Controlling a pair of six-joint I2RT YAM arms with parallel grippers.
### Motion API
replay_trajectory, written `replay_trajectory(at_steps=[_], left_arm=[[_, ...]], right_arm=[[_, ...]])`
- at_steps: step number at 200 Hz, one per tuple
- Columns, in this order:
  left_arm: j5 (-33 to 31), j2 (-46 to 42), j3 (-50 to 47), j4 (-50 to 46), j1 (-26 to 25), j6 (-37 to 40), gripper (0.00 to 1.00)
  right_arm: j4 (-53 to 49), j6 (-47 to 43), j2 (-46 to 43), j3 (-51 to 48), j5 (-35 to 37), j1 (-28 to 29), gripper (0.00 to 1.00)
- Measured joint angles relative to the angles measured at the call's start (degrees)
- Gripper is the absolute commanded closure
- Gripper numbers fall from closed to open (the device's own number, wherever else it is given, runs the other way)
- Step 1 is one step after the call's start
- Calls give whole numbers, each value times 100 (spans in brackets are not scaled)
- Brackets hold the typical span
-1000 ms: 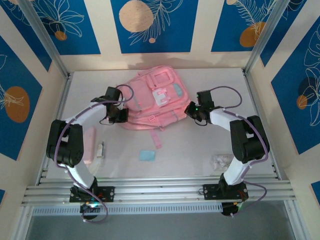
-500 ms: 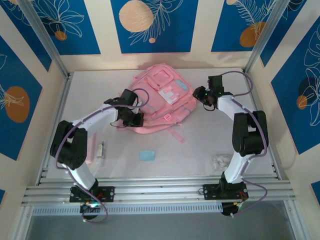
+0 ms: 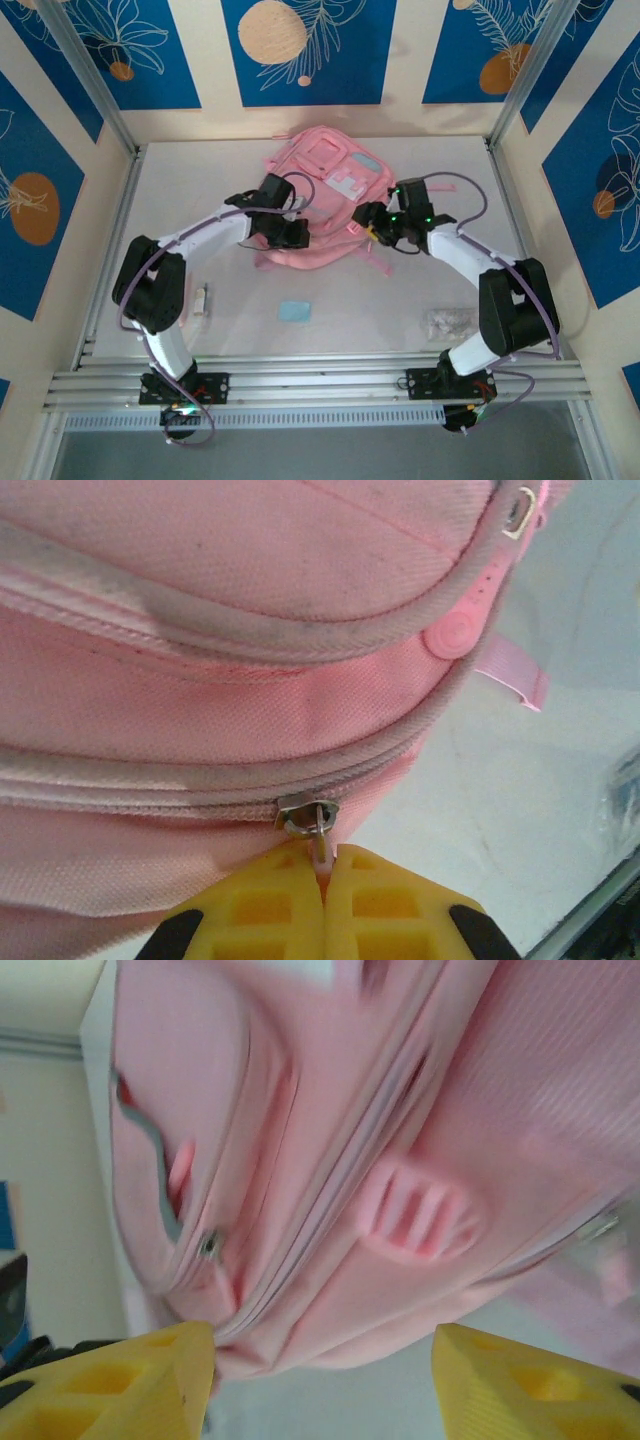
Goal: Pack the student bag
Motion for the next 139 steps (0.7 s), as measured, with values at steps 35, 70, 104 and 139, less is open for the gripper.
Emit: replay_trajectory(at_steps=[35, 70, 104, 139], left_arm=[[66, 0, 0, 251, -267, -146, 100], [31, 2, -39, 308, -323, -136, 100], [-116, -4, -142, 216, -164, 96, 100], [-529, -144, -358, -20, 496, 505, 100]], right_arm=[[813, 704, 516, -83, -195, 483, 49], [1320, 1005, 879, -85, -240, 490, 100], [1331, 885, 883, -92, -271, 431, 100], [964, 313, 638, -149, -304, 144, 100]])
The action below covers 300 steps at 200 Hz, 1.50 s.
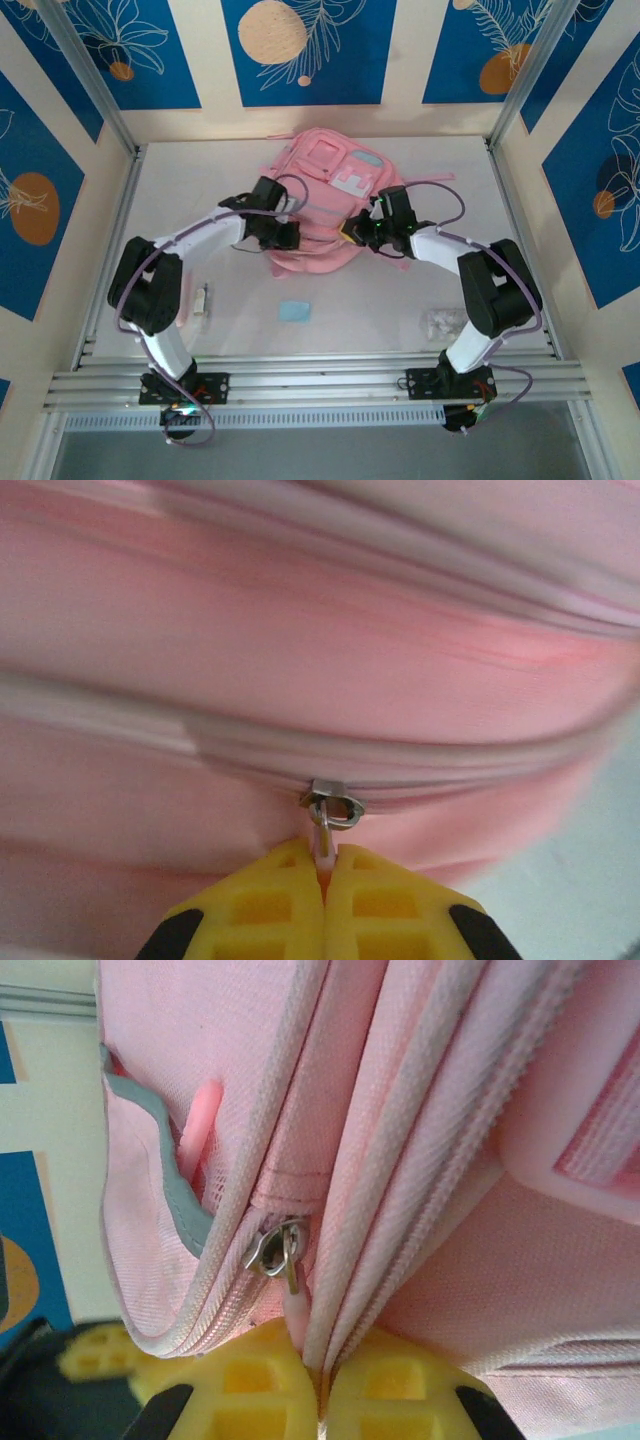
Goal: Pack the student bag
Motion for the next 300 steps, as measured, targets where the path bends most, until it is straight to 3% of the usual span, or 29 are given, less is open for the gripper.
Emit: replay_trajectory(at_steps=[26, 56, 83, 114, 121, 144, 165, 182, 231, 279, 289, 300], left_arm=[[-372, -109, -61, -39, 507, 269, 100], [-450, -214, -61, -59, 590, 494, 100], [-127, -337, -227, 61, 452, 581, 100], [13, -442, -452, 334, -173, 433, 100], [37, -444, -487, 433, -326, 323, 100], [157, -437, -577, 769, -793, -72, 100], [306, -334, -518, 870, -1010, -328, 100], [433, -111, -280, 850, -1054, -437, 100], [767, 483, 544, 782, -1088, -455, 100], [802, 509, 592, 822, -1113, -459, 100], [800, 494, 542, 861, -1115, -476, 100], [793, 461, 459, 887, -1115, -481, 100]], right_arm=[[-415, -507, -236, -7, -146, -308, 100], [-872, -1150, -264, 50, -319, -608, 100], [-1357, -1663, -109, 404, -334, -966, 100], [-1652, -2022, 435, 1056, -280, -1427, 100], [-1696, -2063, 562, 1213, -258, -1510, 93], [-1676, -2046, 713, 1471, -114, -1648, 56], [-1685, -1882, 579, 1486, 162, -1659, 41], [-1674, -1808, 282, 1333, 282, -1639, 37], [-1565, -1213, -1091, 341, 234, -1368, 36], [-973, -566, -640, 166, 105, -726, 39], [-841, -468, -442, 170, 90, -695, 50], [-756, -437, -264, 190, 96, -673, 79]])
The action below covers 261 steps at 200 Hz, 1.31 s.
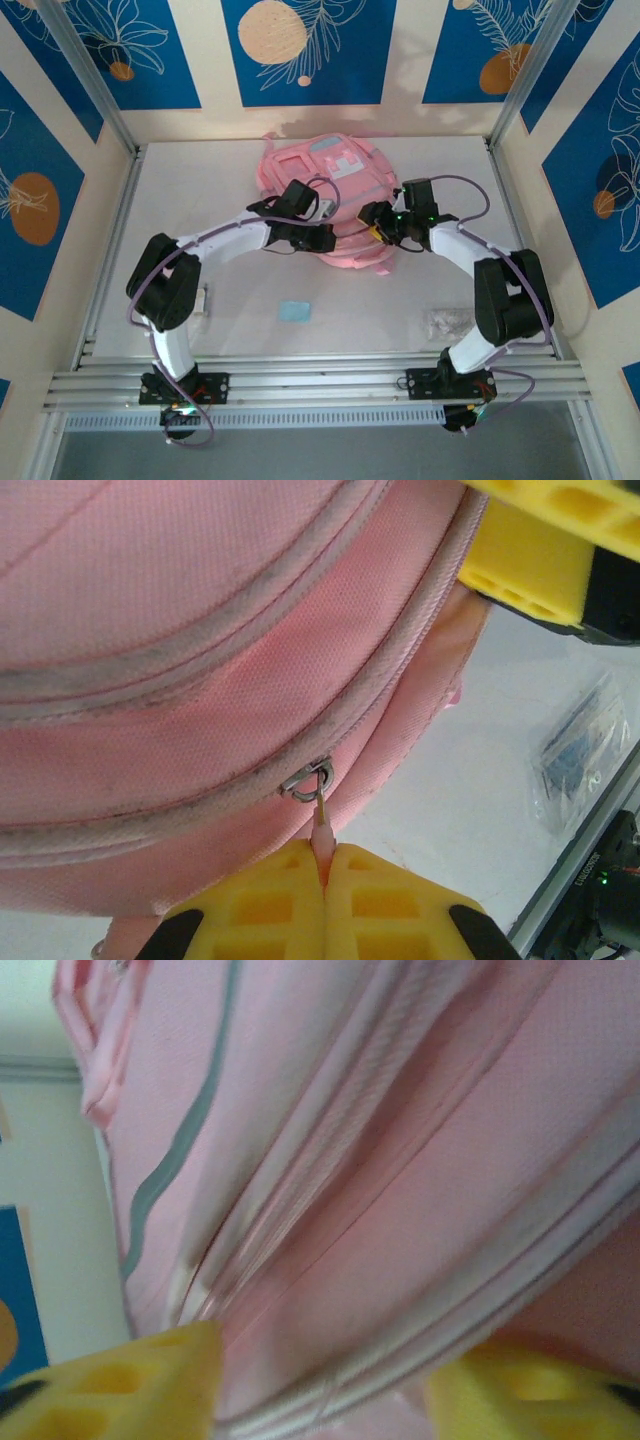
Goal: Pack the student bag
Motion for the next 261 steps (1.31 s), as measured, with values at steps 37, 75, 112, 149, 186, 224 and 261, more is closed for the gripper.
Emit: replay_trajectory(at_steps=[37, 75, 112, 149, 186, 224, 261], left_arm=[[-302, -87, -254, -17, 72, 79, 100], [-1110, -332, -619, -197, 850, 474, 100], [-1735, -546, -706, 133, 1655, 769, 100], [-2520, -529, -667, 210, 2122, 802, 100], [-2402, -501, -579, 522, 2079, 691, 80], [-2013, -669, -975, 798, 2000, 431, 46], [-1775, -1049, -1375, 981, 1670, 212, 0]], right_arm=[[151, 181, 125, 20, 39, 9, 100], [42, -13, -101, 24, 186, 9, 100], [-87, -195, -144, 63, 157, 81, 100], [-376, -402, -144, 249, 197, 42, 100], [-732, -647, -164, 476, 197, 50, 51], [-1438, -898, -575, 614, 376, 33, 0], [-2415, -874, -942, 789, 1003, -227, 1]])
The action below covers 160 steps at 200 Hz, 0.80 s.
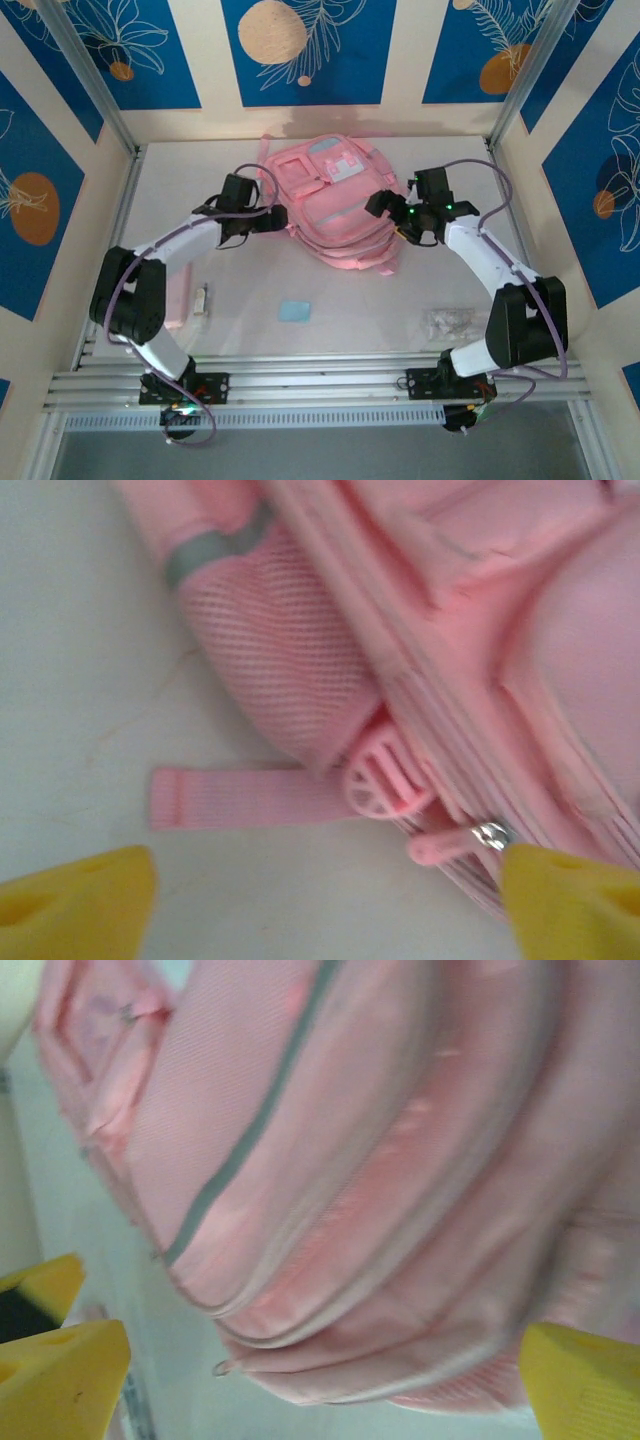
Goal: Pack the student bag
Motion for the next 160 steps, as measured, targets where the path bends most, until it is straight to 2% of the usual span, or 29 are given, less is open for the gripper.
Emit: replay_trajectory(at_steps=[34, 57, 108, 160], left_arm=[[210, -186, -151, 450, -354, -103, 0], [278, -232, -315, 798, -540, -188, 0], [284, -367, -874, 1397, -684, -323, 0], [402, -374, -1047, 1757, -688, -457, 0]], right_arm=[[-1226, 326, -35, -24, 824, -367, 1], [-1770, 660, -212, -417, 1174, -664, 1], [-2282, 1368, -774, -1681, 1207, -1502, 1], [-2636, 1858, -730, -1864, 1335, -1816, 1]])
